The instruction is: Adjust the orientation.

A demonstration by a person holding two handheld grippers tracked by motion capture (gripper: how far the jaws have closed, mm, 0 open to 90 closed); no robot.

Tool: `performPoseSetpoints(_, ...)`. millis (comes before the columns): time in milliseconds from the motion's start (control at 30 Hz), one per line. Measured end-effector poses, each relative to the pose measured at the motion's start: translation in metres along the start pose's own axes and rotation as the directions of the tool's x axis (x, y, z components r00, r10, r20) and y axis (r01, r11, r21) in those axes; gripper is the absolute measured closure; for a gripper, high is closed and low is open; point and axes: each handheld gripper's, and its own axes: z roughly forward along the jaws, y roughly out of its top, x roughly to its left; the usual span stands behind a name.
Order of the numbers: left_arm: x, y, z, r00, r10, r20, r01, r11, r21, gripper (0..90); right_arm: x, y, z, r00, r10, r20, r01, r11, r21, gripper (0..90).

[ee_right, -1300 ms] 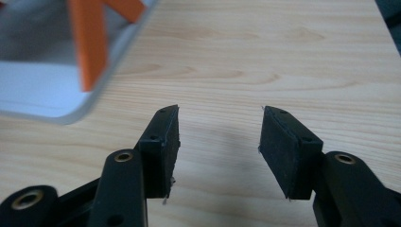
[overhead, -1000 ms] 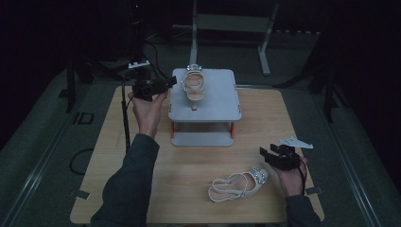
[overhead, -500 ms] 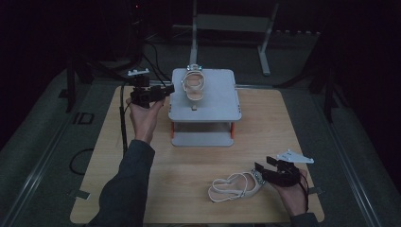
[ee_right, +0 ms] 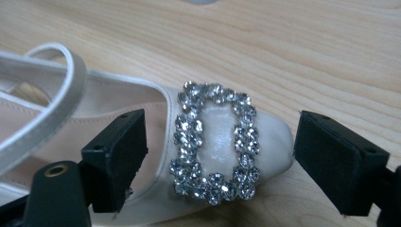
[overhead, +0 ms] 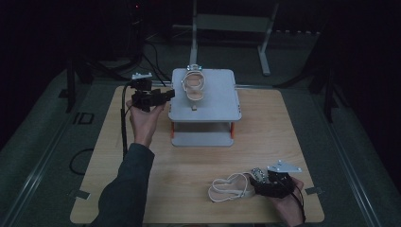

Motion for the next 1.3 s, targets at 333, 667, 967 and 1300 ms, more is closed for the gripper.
performPoseSetpoints(333,0.018,-0.015,-0.003,0.9999,-0.013,-0.002,0.013,0.9998,0.013,38.1,-0.005,0.001,0.003,1.0,-0.008,0.001,0.008,1.0,0.02,24.5)
performPoseSetpoints(667,0.038,-0.037,0.002,0.9985,-0.004,-0.054,0.005,0.9999,0.016,38.1,-0.015,0.009,0.01,0.9989,-0.023,0.041,0.023,1.0,0.016,25.9)
performPoseSetpoints(967,0.056,-0.056,0.021,0.9934,-0.028,-0.111,0.031,0.9993,0.02,38.3,-0.033,0.019,0.02,0.9998,-0.006,0.019,0.006,1.0,0.018,32.5)
performPoseSetpoints(1300,0.073,-0.086,0.053,0.9805,-0.04,-0.192,0.053,0.9964,0.065,38.9,-0.065,0.04,0.04,0.9987,0.051,0.004,-0.051,0.999,0.017,39.2)
